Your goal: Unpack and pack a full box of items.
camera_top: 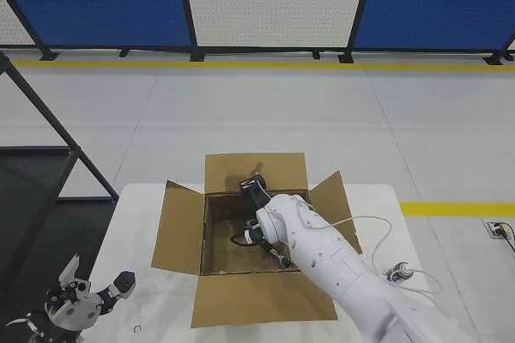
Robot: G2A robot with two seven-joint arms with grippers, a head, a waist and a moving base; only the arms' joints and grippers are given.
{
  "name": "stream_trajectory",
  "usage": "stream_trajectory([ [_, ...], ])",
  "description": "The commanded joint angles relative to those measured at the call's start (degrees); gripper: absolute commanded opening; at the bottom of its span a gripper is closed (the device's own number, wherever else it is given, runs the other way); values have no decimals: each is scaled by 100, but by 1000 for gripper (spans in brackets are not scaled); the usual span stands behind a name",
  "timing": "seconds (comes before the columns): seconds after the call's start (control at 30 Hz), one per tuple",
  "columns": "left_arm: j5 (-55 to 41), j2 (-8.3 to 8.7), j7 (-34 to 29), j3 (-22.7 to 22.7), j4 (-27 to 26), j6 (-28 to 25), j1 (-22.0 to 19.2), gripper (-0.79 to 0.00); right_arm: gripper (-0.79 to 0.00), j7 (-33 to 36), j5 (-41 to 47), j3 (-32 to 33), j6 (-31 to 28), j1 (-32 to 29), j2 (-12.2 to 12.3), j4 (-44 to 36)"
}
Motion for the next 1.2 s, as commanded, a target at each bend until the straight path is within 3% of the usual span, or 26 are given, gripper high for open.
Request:
stream_trajectory([
  [0.0,0,0,0,0,0,0,0,0,0,67,-125,81,47,-57,97,-271],
  [0.17,0,0,0,0,0,0,0,0,0,325,-628,410,280,-400,468,-1436],
  [0.37,0,0,0,0,0,0,0,0,0,807,-1629,1161,376,-1323,1092,-3701],
  [0.57,342,16,-164,90,-86,-223,61,0,0,972,-2596,2150,88,-2592,1584,-5967],
  [0.87,94,31,-905,121,-107,-486,117,0,0,605,-2927,3671,-883,-4445,1988,-8667],
  [0.97,96,34,-927,134,-114,-506,111,0,0,549,-3037,4113,-969,-4949,2061,-9175],
  [1.17,96,34,-927,134,-114,-506,111,0,0,549,-3037,4113,-969,-4949,2061,-9175],
])
